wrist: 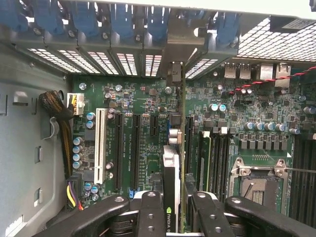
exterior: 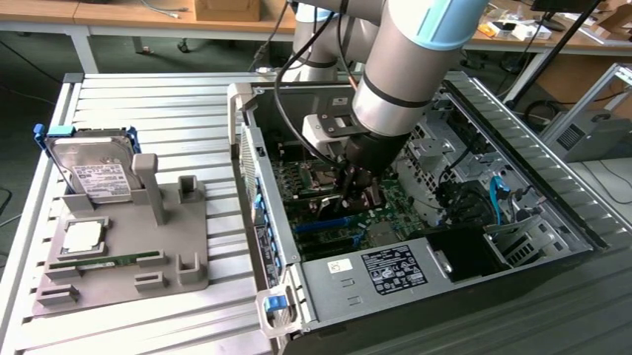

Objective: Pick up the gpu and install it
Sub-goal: 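Insert the gpu into the slot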

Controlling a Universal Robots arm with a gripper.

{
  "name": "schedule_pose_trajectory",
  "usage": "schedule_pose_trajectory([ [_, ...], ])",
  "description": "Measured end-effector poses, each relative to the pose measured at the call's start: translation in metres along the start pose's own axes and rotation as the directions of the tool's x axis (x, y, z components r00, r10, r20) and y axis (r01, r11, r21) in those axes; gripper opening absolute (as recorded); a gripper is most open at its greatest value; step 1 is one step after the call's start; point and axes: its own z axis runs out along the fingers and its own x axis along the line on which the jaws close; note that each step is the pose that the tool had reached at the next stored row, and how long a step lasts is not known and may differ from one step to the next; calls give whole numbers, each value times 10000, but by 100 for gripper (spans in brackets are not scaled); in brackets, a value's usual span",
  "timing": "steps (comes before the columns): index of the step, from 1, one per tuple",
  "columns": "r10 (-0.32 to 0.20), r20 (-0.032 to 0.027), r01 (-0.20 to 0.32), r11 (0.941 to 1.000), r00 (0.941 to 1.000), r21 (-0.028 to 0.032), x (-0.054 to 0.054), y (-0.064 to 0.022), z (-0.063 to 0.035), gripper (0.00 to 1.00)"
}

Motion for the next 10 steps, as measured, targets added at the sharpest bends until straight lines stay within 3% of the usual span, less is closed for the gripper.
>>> schedule_pose_trajectory([
  [10, 0, 4, 0, 10000, 10000, 2, 1, 0, 29, 27],
])
